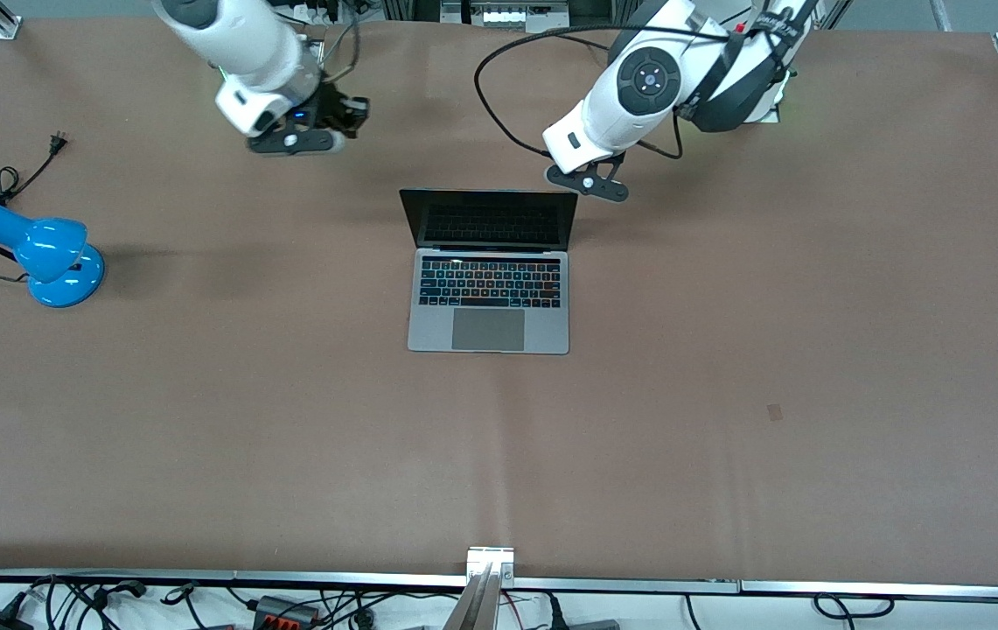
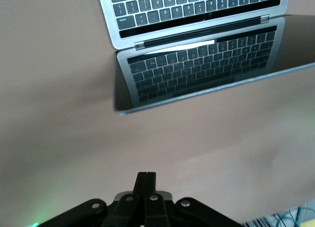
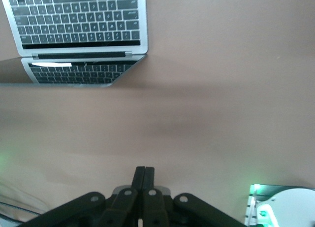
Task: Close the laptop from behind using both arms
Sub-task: 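Move both grippers toward the back of the open laptop lid, then lower both grippers behind the laptop lid's top edge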
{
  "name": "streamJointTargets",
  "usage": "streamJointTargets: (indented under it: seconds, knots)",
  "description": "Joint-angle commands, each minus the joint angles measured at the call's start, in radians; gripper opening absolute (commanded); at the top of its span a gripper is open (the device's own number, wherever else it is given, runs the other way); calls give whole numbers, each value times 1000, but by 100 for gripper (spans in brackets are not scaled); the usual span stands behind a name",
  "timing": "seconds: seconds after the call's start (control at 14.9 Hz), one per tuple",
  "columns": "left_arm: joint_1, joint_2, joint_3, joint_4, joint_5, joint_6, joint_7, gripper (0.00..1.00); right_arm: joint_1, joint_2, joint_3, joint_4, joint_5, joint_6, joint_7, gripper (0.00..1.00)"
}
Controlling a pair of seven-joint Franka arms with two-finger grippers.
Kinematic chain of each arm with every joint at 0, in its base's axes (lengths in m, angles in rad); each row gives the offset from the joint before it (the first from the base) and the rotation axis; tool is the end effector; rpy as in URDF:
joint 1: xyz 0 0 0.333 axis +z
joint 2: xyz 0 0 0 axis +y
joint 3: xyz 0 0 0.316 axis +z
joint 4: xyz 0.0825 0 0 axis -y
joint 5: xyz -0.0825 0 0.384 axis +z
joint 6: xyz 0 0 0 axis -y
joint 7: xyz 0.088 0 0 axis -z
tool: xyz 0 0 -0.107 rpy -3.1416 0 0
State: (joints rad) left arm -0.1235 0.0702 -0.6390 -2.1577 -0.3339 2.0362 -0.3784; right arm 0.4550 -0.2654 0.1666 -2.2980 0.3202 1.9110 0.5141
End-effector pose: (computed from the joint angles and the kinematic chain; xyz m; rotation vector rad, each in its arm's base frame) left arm 0.3692 -0.3756 0.3619 2.9097 -0.3044 -0.4840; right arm 0.3544 0.2845 0.4460 -2.9733 0.0404 0.3543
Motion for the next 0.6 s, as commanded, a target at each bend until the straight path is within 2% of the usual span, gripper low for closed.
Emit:
streamJointTargets:
  seconds: [0.0, 0.27, 0.54]
  knots:
    - [15, -41, -56, -117, -25, 174, 0, 1, 22, 34, -13, -20, 19, 48, 7, 0]
    - [13, -23, -70, -125, -22, 238, 0, 1, 25, 95, -13, -20, 59, 81, -9, 0]
    - [-2, -1, -73, -129, -11, 366, 13, 1, 51, 175, -13, -14, 71, 204, -11, 0]
